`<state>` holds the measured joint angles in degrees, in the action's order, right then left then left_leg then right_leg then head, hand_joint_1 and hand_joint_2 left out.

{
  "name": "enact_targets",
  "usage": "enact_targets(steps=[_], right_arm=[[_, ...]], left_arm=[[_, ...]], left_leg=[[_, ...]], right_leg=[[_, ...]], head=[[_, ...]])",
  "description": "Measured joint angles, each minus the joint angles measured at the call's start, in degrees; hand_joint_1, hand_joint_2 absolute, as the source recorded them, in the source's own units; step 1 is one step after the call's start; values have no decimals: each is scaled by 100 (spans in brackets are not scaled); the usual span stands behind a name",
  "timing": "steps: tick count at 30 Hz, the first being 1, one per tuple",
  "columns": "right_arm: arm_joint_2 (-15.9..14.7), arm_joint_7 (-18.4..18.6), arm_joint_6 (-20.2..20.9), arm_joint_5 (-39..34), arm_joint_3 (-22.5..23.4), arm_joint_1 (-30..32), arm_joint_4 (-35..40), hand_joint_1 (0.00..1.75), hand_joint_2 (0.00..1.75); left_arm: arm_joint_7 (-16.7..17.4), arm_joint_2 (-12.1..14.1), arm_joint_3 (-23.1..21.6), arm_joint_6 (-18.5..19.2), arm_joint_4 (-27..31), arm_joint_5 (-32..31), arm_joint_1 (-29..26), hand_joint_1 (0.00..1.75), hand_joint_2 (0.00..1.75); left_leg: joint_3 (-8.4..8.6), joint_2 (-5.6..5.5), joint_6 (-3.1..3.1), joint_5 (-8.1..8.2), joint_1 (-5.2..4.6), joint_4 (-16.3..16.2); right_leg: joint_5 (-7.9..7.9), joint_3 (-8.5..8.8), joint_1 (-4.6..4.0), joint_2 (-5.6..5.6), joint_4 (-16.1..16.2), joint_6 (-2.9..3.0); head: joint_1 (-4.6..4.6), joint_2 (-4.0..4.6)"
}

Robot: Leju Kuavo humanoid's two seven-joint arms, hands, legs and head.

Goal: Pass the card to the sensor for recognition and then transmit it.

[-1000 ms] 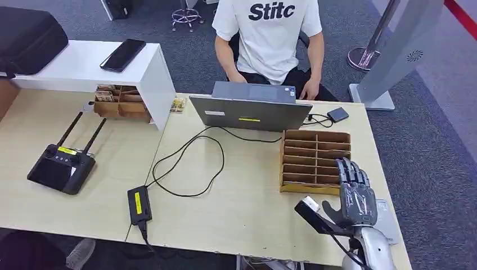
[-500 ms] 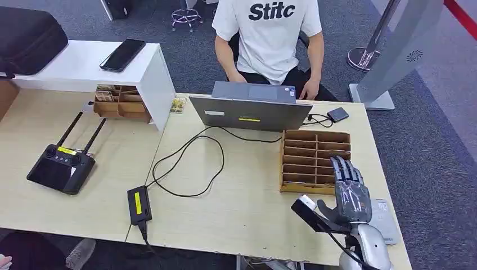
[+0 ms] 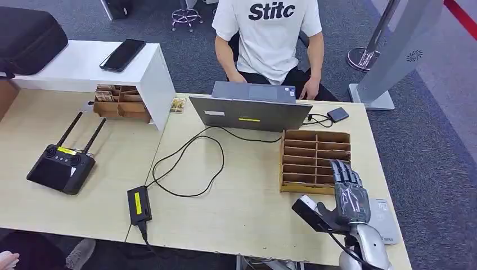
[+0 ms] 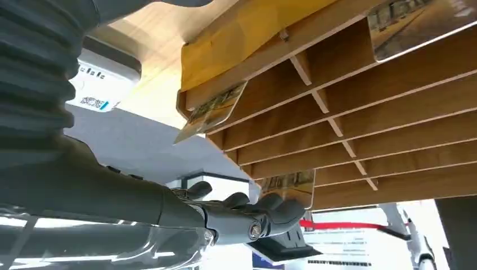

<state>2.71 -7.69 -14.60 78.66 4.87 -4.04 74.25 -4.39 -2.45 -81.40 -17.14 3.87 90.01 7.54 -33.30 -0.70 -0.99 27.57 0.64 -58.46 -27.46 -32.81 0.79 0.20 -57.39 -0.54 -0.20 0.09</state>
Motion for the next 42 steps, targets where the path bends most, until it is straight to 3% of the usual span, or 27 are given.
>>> enact_targets(steps=[30,32,39,40,42], right_arm=[[-4,15,17,-48,181,-237,-402,0,175],[-4,15,17,-48,188,-242,-409,54,175],[-4,17,31,-48,249,-271,-420,54,175],[-4,15,31,-48,256,-273,-422,126,175],[-4,15,31,-48,262,-280,-422,148,175]], left_arm=[[0,35,-37,2,0,0,1,0,175],[0,35,-37,0,0,0,1,0,175],[0,39,-37,17,0,0,1,0,175],[0,39,-37,17,0,0,1,0,175],[0,39,-37,17,0,0,1,0,175]], left_leg=[[0,0,0,0,0,0],[0,0,0,0,0,0],[0,0,0,0,0,0],[0,0,0,0,0,0],[0,0,0,0,0,0]], right_leg=[[0,0,0,0,0,0],[0,0,0,0,0,0],[0,0,0,0,0,0],[0,0,0,0,0,0],[0,0,0,0,0,0]], head=[[0,0],[0,0],[0,0],[0,0],[0,0]])
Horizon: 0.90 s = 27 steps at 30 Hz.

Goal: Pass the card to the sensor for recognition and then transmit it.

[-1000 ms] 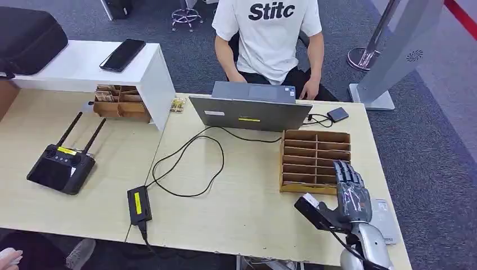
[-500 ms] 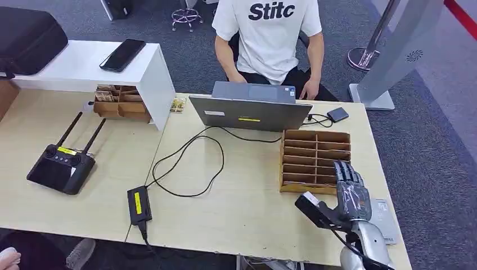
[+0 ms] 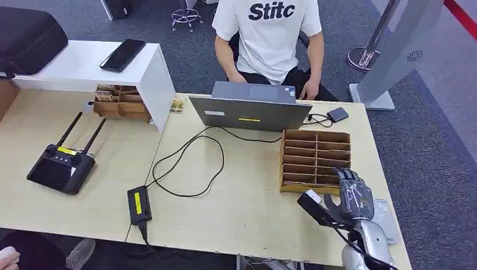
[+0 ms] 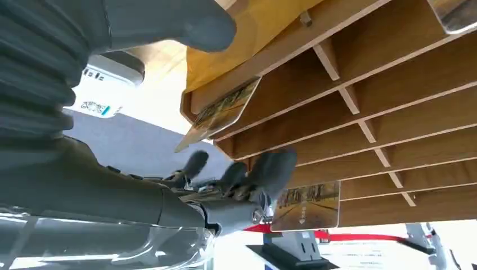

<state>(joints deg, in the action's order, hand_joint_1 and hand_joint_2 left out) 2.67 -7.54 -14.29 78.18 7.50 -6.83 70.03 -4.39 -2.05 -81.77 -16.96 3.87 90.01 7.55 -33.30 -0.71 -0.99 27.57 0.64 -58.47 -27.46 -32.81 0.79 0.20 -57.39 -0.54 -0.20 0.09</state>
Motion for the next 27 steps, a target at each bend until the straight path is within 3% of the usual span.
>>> enact_targets(steps=[3,19,27], right_arm=[[2,0,-2,0,2,-12,2,171,175],[0,-50,-11,13,4,-95,-44,161,175],[0,-85,-98,66,4,-109,-46,164,175]], left_arm=[[0,-2,0,0,0,0,1,0,175],[2,-2,0,18,2,0,1,0,175],[0,-2,0,44,0,0,1,0,175]], left_leg=[[0,0,0,0,0,0],[1,0,0,0,0,0],[0,0,0,0,0,0]], right_leg=[[0,0,0,0,0,0],[0,0,0,0,0,0],[0,0,0,0,0,0]], head=[[0,0],[0,0],[0,0]])
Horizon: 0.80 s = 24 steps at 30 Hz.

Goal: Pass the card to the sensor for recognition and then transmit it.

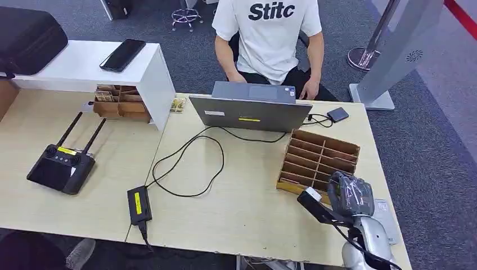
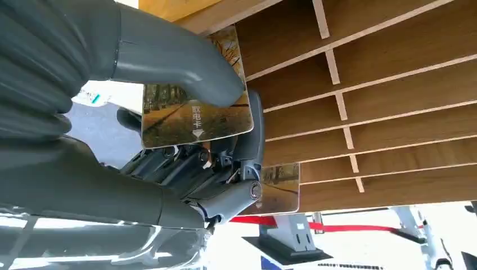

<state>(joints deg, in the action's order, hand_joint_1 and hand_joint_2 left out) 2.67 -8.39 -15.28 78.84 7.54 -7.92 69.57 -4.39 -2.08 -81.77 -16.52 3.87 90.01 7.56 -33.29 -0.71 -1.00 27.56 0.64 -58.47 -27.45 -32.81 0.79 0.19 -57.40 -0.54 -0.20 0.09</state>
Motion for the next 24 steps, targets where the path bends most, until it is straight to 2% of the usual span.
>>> enact_targets(steps=[12,17,24], right_arm=[[2,-17,-101,44,0,-9,136,171,175],[2,-52,-92,17,-57,-39,724,169,175],[2,-61,-15,-41,-280,-54,1964,169,175]], left_arm=[[0,0,0,7,2,0,0,0,175],[0,-2,0,7,0,0,1,0,175],[-9,-11,0,7,2,0,0,0,175]], left_leg=[[-1,0,0,0,0,0],[-1,0,0,0,0,0],[0,0,0,0,0,0]], right_leg=[[0,0,0,0,0,0],[0,0,0,0,0,0],[0,0,0,0,0,0]], head=[[-2,0],[0,0],[0,0]])
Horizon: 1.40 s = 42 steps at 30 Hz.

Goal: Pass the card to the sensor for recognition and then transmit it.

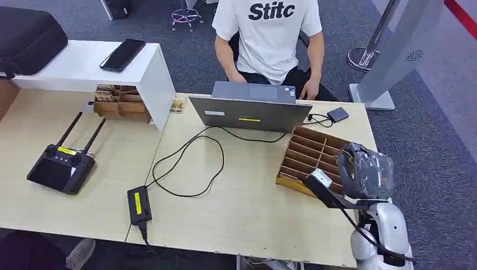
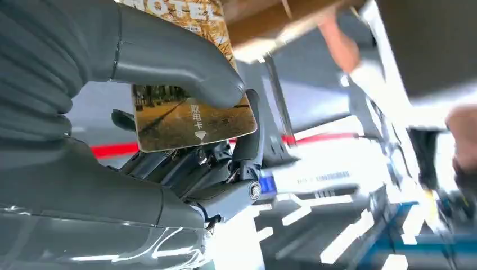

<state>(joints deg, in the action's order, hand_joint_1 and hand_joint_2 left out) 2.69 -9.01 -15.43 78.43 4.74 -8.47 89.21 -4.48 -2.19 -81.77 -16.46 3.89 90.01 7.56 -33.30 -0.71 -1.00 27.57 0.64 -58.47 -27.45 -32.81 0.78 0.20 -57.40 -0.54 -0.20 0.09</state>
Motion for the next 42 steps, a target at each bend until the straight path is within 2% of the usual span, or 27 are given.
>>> enact_targets(steps=[7,23,26,27,29,33,36,42], right_arm=[[0,-7,9,-33,-114,1,670,169,175],[0,-83,9,-162,-179,-16,1004,168,175],[0,-89,263,-219,-212,-267,1055,173,175],[0,11,561,-195,-238,-474,1017,171,175],[-44,267,1087,-48,-302,-1217,489,171,175],[-217,522,1010,234,-407,-2720,-1122,175,175],[-269,544,925,295,-476,-3132,-1733,175,175],[-321,846,1230,531,-601,-3760,-2721,175,175]], left_arm=[[0,-4,0,2,-2,0,2,0,175],[-2,-7,0,22,0,-2,3,0,175],[-2,-4,-35,42,-2,-61,4,0,175],[-20,-2,-81,85,0,-109,7,0,175],[-70,9,-173,147,0,-195,25,0,175],[-72,15,-369,190,0,-238,107,0,175],[-74,22,-431,192,0,-240,101,0,175],[-70,24,-540,219,0,-293,112,0,175]], left_leg=[[0,1,0,0,0,0],[-1,0,0,0,0,-1],[-5,5,-1,-1,0,0],[-6,10,-1,-2,0,0],[1,49,-1,-3,0,0],[2,31,5,-33,-1,-6],[0,20,7,-34,0,-8],[-6,22,6,-31,-1,-8]], right_leg=[[0,0,0,-1,0,0],[1,1,0,0,0,0],[3,2,0,-6,-3,0],[4,2,1,-13,-5,1],[20,-3,0,-47,-7,10],[36,-4,1,-29,-6,-5],[36,-2,1,-22,-6,-5],[36,-10,0,-28,-6,-5]], head=[[0,0],[0,0],[0,0],[0,0],[-4,0],[-2,0],[-2,0],[-2,0]])
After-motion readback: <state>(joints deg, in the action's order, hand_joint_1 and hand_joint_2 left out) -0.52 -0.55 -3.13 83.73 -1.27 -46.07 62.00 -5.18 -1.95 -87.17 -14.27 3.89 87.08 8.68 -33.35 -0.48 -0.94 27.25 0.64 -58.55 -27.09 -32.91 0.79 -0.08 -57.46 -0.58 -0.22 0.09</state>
